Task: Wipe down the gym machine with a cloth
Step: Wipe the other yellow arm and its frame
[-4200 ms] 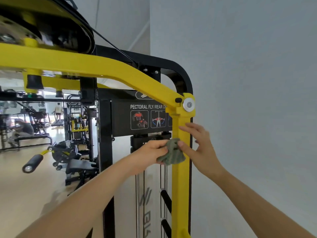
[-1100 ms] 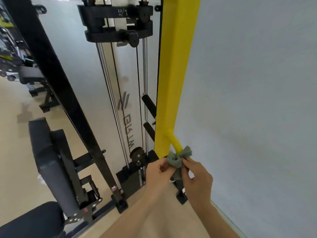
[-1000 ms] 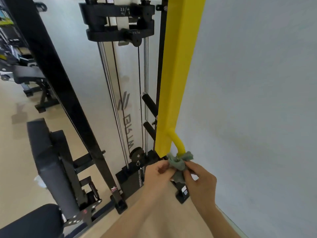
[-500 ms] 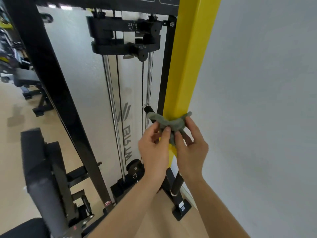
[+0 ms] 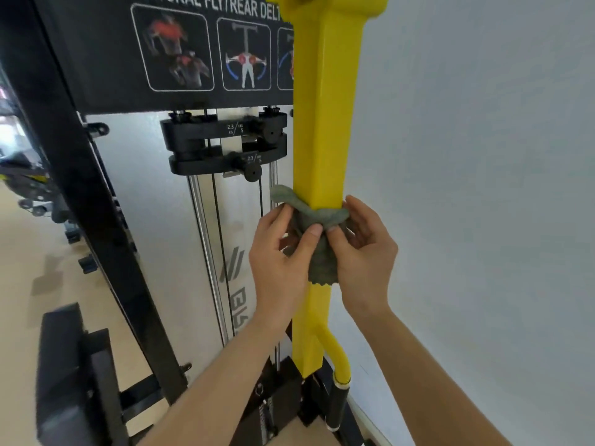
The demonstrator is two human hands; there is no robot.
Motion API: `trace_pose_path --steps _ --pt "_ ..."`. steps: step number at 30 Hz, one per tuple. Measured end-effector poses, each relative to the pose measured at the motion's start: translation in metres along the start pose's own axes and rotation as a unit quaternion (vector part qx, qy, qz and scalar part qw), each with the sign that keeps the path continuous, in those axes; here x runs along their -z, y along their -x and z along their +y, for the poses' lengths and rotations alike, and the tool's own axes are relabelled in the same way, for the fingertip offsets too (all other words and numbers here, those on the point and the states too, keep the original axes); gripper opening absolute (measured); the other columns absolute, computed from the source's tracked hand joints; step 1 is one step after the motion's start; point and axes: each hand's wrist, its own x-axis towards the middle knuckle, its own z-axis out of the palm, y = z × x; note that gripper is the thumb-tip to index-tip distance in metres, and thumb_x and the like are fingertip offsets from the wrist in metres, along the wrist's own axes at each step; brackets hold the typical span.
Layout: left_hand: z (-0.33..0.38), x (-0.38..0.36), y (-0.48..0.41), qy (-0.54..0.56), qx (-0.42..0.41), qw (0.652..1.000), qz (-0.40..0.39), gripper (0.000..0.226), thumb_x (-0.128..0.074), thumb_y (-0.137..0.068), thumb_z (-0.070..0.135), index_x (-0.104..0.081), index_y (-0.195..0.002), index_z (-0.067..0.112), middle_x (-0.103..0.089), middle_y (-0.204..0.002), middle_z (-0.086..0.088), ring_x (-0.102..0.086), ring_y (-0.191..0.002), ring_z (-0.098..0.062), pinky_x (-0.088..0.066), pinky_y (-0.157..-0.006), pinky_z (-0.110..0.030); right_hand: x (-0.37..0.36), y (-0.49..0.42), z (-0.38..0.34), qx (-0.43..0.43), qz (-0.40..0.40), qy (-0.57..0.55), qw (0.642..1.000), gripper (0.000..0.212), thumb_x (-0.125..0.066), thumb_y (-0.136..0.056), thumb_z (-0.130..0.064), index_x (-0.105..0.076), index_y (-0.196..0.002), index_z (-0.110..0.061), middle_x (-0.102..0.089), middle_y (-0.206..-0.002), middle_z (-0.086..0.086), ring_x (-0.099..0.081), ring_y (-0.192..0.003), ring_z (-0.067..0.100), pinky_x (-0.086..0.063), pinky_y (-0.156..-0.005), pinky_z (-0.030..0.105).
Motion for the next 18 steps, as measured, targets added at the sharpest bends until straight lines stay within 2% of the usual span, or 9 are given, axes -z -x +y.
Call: trace_pose_path --steps 5,10,13,18 --pt "0.026 0.005 -0.032 -0.01 -0.05 0.999 -0.019 0.041 -0.071 -0.094 0.023 -0.062 -0.134 0.017 -0.062 -0.123 0.007 -0.059 -0.111 -0.003 -0.053 -0.088 -0.019 -0.007 -0.025 -0.027 0.01 -0.003 -0.043 0.999 0.031 -0.076 -0.085 0.0 -0.065 -0.113 -0.01 -0.072 -0.108 0.0 -0.07 -0.102 0.014 -0.057 -0.086 0.025" --pt "0.03 0.012 -0.036 -0.002 -0.068 0.997 -0.029 0.041 -0.071 -0.094 0.021 -0.063 -0.134 0.019 -0.062 -0.12 0.012 -0.059 -0.109 0.002 -0.052 -0.083 -0.012 -0.007 -0.026 -0.03 0.027 -0.007 -0.029 0.999 0.029 -0.075 -0.086 -0.003 -0.067 -0.113 -0.009 -0.073 -0.106 0.002 -0.07 -0.101 0.012 -0.055 -0.084 0.021" --pt "0.006 0.017 -0.013 0.002 -0.008 0.999 -0.047 0.038 -0.071 -0.094 0.023 -0.06 -0.129 0.03 -0.064 -0.117 0.017 -0.062 -0.107 0.004 -0.052 -0.083 -0.011 -0.001 0.0 -0.007 0.014 -0.014 0.014 1.0 0.029 -0.074 -0.089 -0.005 -0.067 -0.115 -0.017 -0.073 -0.108 -0.004 -0.069 -0.104 0.01 -0.055 -0.083 0.018" --pt "-0.058 0.029 0.046 0.002 0.146 0.985 -0.091 0.04 -0.072 -0.093 0.023 -0.064 -0.132 0.019 -0.068 -0.114 0.012 -0.063 -0.102 0.007 -0.054 -0.084 -0.015 0.021 0.056 0.045 -0.045 0.0 0.092 0.995 0.031 -0.072 -0.088 0.0 -0.069 -0.111 -0.021 -0.073 -0.103 -0.008 -0.07 -0.098 0.008 -0.057 -0.082 0.019"
